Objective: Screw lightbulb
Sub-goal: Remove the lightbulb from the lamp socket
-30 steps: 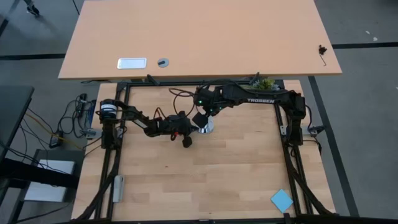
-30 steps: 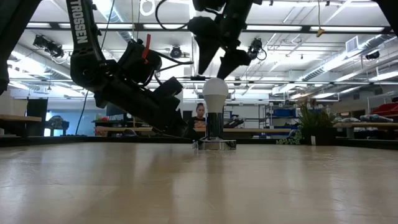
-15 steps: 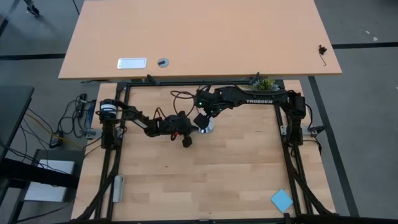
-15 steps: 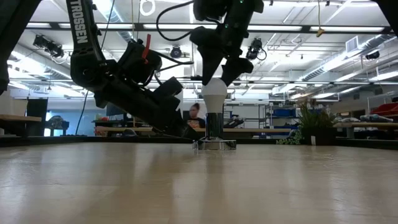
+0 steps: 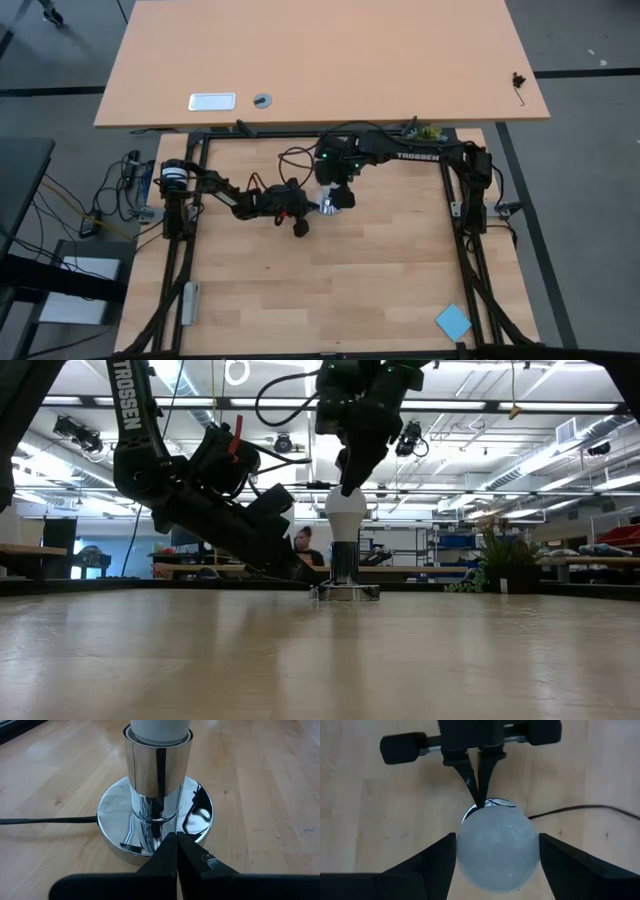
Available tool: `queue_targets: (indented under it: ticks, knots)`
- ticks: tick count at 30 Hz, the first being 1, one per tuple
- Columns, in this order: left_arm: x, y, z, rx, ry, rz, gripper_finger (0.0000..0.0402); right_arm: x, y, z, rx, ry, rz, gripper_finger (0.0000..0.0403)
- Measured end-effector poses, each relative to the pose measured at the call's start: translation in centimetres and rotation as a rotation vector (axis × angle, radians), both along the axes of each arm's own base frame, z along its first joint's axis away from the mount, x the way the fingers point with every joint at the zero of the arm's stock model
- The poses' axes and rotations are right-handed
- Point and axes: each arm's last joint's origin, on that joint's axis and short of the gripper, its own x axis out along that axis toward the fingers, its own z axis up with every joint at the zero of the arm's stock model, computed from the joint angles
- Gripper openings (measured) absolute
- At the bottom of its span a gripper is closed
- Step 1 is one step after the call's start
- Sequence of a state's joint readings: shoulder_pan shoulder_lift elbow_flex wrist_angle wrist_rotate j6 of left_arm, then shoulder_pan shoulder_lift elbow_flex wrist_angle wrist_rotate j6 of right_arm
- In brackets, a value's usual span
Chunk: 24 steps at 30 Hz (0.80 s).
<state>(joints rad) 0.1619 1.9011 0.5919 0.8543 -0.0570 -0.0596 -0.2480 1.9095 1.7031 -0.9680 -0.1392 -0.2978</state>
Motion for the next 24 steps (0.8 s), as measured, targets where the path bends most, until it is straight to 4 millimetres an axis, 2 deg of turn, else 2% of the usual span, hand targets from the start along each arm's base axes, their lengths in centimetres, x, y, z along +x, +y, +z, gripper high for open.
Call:
queue_targets:
  ticks: [9, 17, 19, 24]
  knots:
    - [0.0, 0.0, 0.0, 0.004, 0.002, -0.002, 0.0002, 0.1, 0.6, 0.1, 0.001, 0.008, -0.112, 0.0299]
    - [0.0, 0.1, 0.0, 0.004, 0.003, -0.001, 0.0002, 0.5, 1.6, 2.8, -0.002, -0.030, -0.270, 0.0311]
    - [0.0, 0.1, 0.0, 0.003, 0.004, -0.001, 0.0002, 0.7, 1.7, 3.6, -0.004, -0.066, -0.366, 0.0311]
    - [0.0, 0.1, 0.0, 0.003, 0.005, -0.001, 0.0002, 0.5, 1.8, 3.5, 0.086, -0.048, -0.657, 0.0311]
